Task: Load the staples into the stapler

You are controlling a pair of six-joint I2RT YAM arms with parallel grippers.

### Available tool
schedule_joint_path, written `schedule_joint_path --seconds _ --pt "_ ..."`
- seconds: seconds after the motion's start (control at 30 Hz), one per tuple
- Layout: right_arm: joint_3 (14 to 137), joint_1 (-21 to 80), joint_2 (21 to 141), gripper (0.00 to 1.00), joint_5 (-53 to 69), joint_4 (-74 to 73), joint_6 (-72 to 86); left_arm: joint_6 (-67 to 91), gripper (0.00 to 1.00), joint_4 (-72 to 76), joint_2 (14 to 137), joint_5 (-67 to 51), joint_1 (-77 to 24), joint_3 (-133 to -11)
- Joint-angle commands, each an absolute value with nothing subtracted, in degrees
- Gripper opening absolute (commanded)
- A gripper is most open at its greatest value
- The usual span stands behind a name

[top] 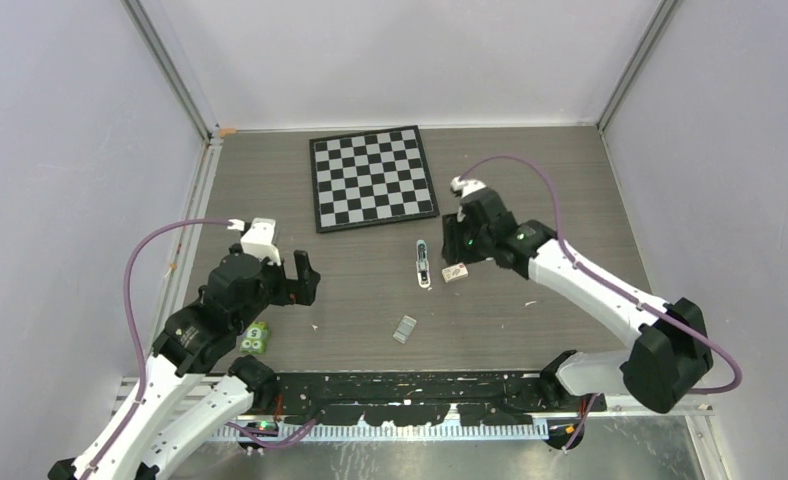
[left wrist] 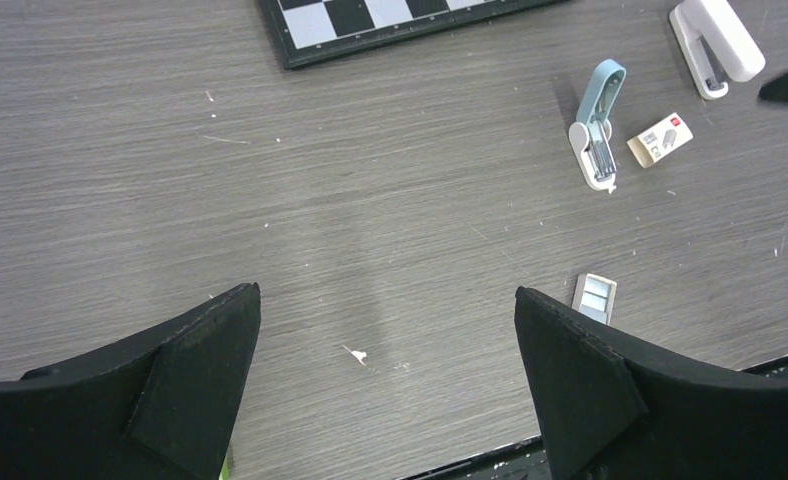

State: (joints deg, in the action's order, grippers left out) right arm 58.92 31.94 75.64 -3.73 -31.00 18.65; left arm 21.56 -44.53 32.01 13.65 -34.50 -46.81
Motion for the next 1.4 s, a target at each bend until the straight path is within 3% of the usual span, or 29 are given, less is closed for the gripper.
schedule_joint_path --seconds 0.0,0.4,1.37 --pt "54.3 40.88 71.79 0.5 -6.15 -25.68 20.04 20.48 1.0 -43.03 29.83 16.14 -34.71 -47.23" --pt "51.37 59.49 79.31 0.5 -6.5 -16.77 18.22 20.44 1.0 -42.73 28.92 16.17 -34.72 -46.81" --pt "52.73 64.31 90.93 0.45 -0.84 -13.36 18.79 20.39 1.0 -42.48 29.17 15.38 -34.72 -46.74"
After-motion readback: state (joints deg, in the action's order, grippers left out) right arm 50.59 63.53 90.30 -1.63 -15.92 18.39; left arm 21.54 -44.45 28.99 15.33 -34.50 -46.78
